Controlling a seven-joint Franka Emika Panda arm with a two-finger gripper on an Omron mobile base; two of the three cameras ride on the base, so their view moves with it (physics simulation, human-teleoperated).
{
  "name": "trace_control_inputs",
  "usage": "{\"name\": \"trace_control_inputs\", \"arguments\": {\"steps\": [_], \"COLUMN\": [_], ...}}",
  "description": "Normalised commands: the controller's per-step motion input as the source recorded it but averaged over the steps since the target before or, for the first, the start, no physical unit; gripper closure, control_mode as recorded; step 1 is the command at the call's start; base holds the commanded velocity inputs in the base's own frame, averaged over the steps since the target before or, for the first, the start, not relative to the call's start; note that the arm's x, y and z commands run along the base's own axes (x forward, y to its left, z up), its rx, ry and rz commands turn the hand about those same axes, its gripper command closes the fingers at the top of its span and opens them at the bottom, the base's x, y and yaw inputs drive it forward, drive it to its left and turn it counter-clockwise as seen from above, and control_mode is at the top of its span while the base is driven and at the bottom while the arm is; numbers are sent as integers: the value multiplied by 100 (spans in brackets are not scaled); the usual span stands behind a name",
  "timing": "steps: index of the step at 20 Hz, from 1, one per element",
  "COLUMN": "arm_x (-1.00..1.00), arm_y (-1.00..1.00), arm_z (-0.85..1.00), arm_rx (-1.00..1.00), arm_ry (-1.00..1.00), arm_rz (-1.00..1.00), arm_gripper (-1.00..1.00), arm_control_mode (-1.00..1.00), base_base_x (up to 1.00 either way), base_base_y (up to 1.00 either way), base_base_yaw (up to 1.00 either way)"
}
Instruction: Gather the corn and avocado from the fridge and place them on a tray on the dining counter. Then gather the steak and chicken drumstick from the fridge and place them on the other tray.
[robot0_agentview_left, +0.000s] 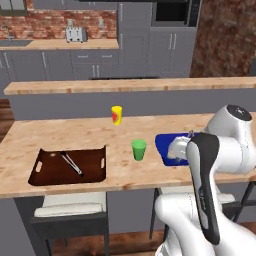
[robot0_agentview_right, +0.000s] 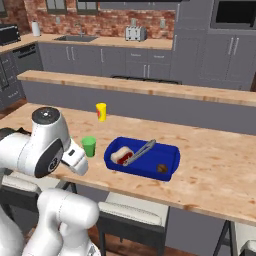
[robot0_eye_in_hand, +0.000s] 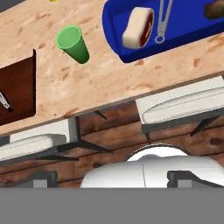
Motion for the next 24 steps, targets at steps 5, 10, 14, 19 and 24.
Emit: {"name": "trace_control_inputs", "arguments": {"steps": [5, 10, 14, 19, 24], "arm_x": [-62, -54, -38, -5, -2], "arm_y": [61, 53, 57, 16, 0], "arm_z": [27, 26, 4, -3, 0], "arm_rx": [-4, -3, -4, 0, 0], "arm_ry": [-2, -5, -3, 1, 0], "arm_rz": [19, 19, 15, 5, 0], "arm_gripper": [-100, -100, -100, -100, -100], "arm_control_mode": [-100, -100, -100, -100, 100], "base_base_x": [0, 0, 0, 0, -16], "base_base_y": [0, 0, 0, 0, 9], "base_base_yaw": [0, 0, 0, 0, 1]}}
